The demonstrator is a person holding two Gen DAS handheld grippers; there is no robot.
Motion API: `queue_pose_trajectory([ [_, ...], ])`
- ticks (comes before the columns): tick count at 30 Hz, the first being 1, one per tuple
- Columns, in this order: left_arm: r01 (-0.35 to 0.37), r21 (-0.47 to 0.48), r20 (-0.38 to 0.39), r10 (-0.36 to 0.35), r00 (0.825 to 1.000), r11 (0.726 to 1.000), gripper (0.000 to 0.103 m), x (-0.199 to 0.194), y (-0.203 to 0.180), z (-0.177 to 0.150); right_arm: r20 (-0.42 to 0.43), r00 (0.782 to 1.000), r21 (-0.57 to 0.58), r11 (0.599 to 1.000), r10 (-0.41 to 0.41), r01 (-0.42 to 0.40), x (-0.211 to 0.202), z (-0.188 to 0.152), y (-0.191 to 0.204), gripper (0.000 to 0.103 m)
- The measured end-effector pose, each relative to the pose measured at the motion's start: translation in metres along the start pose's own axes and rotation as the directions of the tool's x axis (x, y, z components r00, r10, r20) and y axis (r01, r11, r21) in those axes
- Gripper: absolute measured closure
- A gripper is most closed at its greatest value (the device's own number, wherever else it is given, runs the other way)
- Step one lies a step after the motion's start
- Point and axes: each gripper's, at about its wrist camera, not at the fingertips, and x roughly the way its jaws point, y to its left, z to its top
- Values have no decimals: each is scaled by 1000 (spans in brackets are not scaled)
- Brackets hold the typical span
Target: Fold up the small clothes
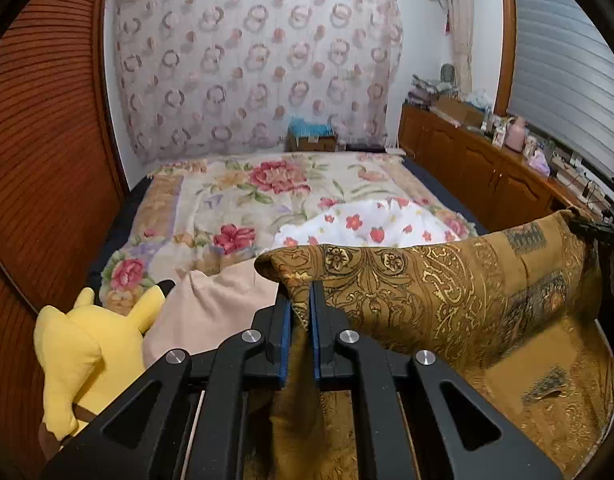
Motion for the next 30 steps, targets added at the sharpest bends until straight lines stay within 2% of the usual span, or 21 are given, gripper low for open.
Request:
queue_pose_trajectory([
  [3, -4, 5, -49, 4, 999, 1000, 94, 21, 3, 4, -28, 999, 47, 998, -34, 36, 19, 12, -12, 73],
  [4, -5, 6, -62, 6, 998, 1000, 94, 27, 3, 4, -27, 999, 62, 997, -44, 46, 22, 14, -17, 71],
  [7, -5, 15, -98, 7, 995, 1000, 93, 42, 3, 3, -18, 996, 84, 993, -83, 85, 15, 19, -15, 70],
  [10, -21, 20, -121, 23, 992, 1000, 93, 52, 3, 2, -22, 996, 98, 991, -89, 91, 27, 15, -14, 70],
  [15, -23, 23, -130, 26, 991, 999, 93, 56, -1, -1, -99, 995, 102, 994, -14, 25, 83, 12, -20, 70],
  [18, -23, 20, -128, 25, 991, 1000, 93, 55, -1, -1, -128, 990, 114, 992, 58, -44, 95, 12, -11, 70],
  [20, -28, 24, -126, 30, 992, 999, 93, 57, -2, -1, -144, 987, 125, 990, 77, -59, 95, 12, -7, 70],
  [22, -33, 36, -126, 38, 991, 999, 93, 59, -3, -3, -155, 983, 136, 987, 101, -79, 93, 11, -6, 74],
  [23, -36, 40, -125, 40, 991, 999, 93, 60, -4, -4, -162, 980, 137, 986, 114, -92, 95, 11, -4, 84],
  [25, -39, 41, -123, 44, 991, 998, 93, 61, -3, -6, -157, 981, 117, 988, 118, -100, 91, 10, 1, 96],
  [27, -38, 28, -124, 41, 991, 999, 93, 62, -2, -7, -107, 992, 122, 991, 70, -57, 78, 11, -2, 101],
  [30, -39, 30, -115, 42, 992, 999, 93, 61, 0, -8, -20, 1000, 219, 975, -17, 21, 45, 11, -31, 101],
])
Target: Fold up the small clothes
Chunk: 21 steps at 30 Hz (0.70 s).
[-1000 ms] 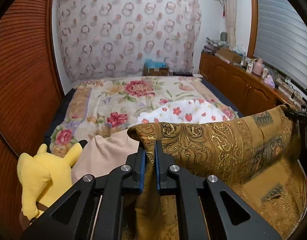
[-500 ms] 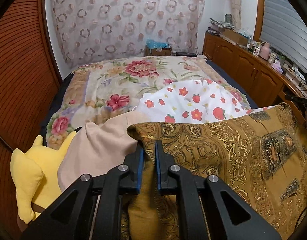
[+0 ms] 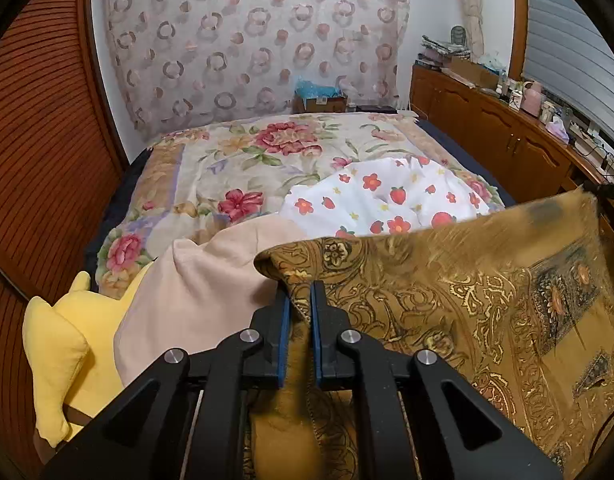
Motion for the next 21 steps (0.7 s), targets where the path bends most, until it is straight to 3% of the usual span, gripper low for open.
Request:
queue_pose_trajectory([
  [1, -6, 3, 3, 6, 1000, 1000, 93, 0, 0, -1, 14, 1000, 44, 999, -20, 20, -8, -3, -5, 101],
  [2, -28, 5, 8, 28, 1000, 1000, 93, -1, 1, -1, 44, 995, 91, 992, -90, 86, -18, -3, -12, 101],
  [4, -7, -16, 7, 7, 1000, 1000, 93, -1, 5, -2, 103, 984, 120, 984, -147, 134, -34, -3, -22, 101],
  [10, -1, -7, 25, 1, 1000, 1000, 93, -8, 3, 1, 78, 994, 26, 997, -72, 71, -31, -8, -18, 101],
  [14, 9, -13, 29, -8, 1000, 1000, 93, -12, 5, 0, 33, 996, -56, 995, -78, 80, -13, -13, -11, 88],
  [17, 11, -3, 34, -11, 999, 1000, 93, -17, 4, -1, -20, 997, -80, 994, -75, 73, 4, -3, -9, 59],
  [19, 11, 8, 26, -11, 1000, 1000, 93, -17, 2, 0, -36, 996, -84, 994, -78, 75, 4, -1, -11, 58],
  [21, 7, 5, 9, -7, 1000, 1000, 78, -16, 3, 1, -35, 996, -79, 994, -80, 77, -5, 3, -11, 58],
])
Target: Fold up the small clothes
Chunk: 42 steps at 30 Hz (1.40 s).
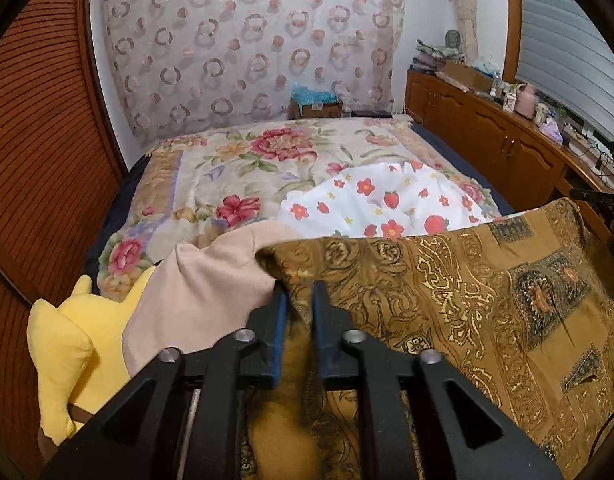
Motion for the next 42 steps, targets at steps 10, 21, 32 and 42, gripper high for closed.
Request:
queue_pose_trajectory([
  [10, -27, -22, 51, 29, 998, 999, 58, -58, 5, -44, 16, 1000, -79, 997, -5, 7, -53, -48, 13, 58],
  [21, 24, -63, 6, -24, 1000, 998, 68, -80, 6, -107, 5, 1000, -89, 996, -14, 14, -84, -93, 14, 58],
  [32, 4, -42, -21, -5, 1000, 999, 68, -69, 0, -115, -12, 1000, -82, 997, -11, 10, -94, -106, 17, 58],
  [42, 15, -35, 21, -14, 1000, 999, 100, -79, -5, -114, -7, 1000, -162, 986, -28, 26, -89, -107, 24, 102],
])
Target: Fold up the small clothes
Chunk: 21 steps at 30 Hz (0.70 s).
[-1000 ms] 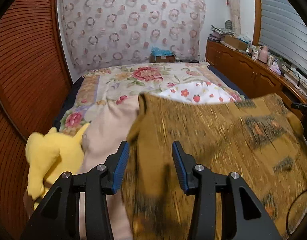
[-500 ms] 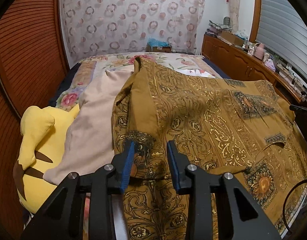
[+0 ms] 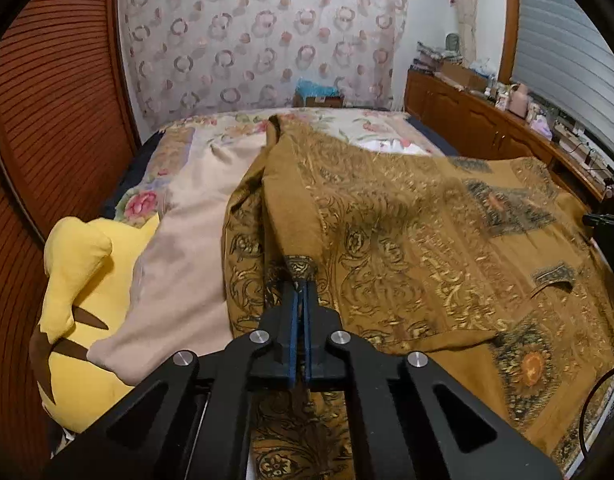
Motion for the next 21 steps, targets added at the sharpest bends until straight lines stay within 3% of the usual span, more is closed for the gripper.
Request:
queue_pose_trajectory([
  [5, 18, -8, 54, -17, 998, 1000, 101, -20, -4, 3, 104, 995, -23, 1000, -4, 6, -26, 2, 7, 102],
  [11, 59, -45, 112, -54, 992, 997, 101, -45, 1, 3, 152, 988, -2, 999, 42, -43, -55, 0, 11, 102],
  [21, 64, -79, 145, -52, 988, 995, 101, -85, 10, -21, 215, 975, 15, 998, 60, -64, -105, -42, 2, 102],
])
